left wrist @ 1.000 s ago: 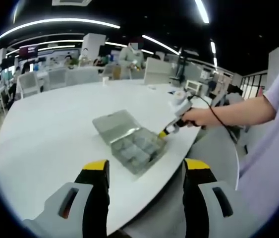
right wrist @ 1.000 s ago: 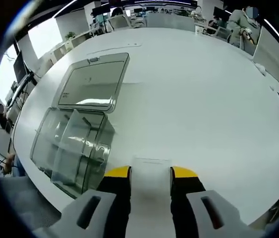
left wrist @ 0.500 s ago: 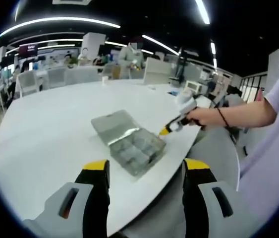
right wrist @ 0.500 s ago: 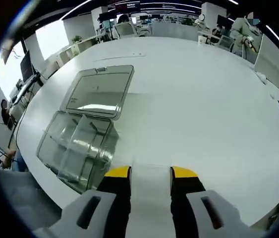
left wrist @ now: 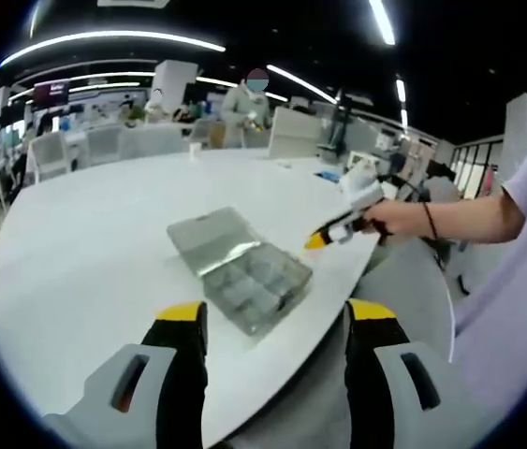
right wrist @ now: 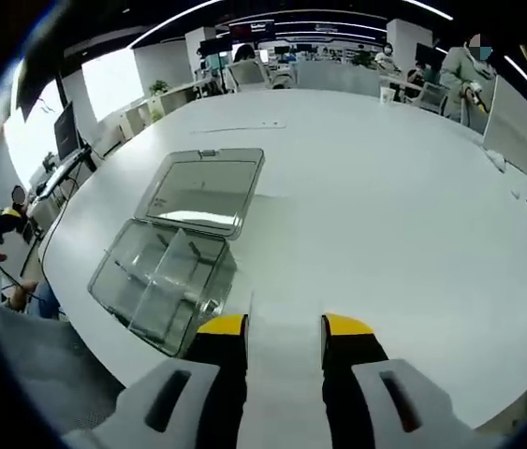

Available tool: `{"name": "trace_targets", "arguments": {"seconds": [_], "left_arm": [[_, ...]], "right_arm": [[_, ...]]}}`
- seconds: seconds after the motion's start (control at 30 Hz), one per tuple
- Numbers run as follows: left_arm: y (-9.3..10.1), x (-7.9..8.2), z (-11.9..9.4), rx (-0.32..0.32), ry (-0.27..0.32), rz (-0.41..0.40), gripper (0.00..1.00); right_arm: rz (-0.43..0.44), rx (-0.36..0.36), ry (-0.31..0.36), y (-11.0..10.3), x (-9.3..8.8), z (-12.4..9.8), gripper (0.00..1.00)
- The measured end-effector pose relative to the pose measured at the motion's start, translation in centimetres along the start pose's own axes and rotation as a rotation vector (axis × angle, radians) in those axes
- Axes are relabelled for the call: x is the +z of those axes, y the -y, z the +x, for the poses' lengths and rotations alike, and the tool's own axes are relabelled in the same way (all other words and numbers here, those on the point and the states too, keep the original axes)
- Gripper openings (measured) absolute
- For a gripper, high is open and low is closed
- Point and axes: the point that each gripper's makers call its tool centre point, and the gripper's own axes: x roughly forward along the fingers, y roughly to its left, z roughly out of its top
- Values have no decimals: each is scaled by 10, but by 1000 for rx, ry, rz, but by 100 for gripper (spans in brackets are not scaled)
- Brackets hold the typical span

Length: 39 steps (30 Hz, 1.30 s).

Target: Insert the divider into the dual guide fixture by aligning both edges with the guide slots and pushing it downward to the bottom, including one-sided entry, uneven engagement, binding, and posture correction.

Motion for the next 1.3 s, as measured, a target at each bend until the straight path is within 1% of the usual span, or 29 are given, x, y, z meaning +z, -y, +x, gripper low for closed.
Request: {"name": "trace_targets", "arguments": {"seconds": [0.17,0.33,0.73,0.87,1.13,1.3], "left_arm": [[0,-1,5,-7,-7,-2,57],[-2,1,8,-11,-8,-2,57],[-6,13,14,-14,-3,-6,54],[-8,17,16,-12,-2,-2,53],[-9,24,20,-11,5,-6,51],[-10,26,22,-14,5,-10,50]], "right_arm": [[-6,17,22,-7,5,-6,26],[-25,35,59,-14,14,-14,26],[-119,49,153,-31,37,-37,26],[-138,67,182,-42,43,-43,26],[-153,98,204,-56,46,-48,26],[-175,127,214,-72,46,-50,26]]}}
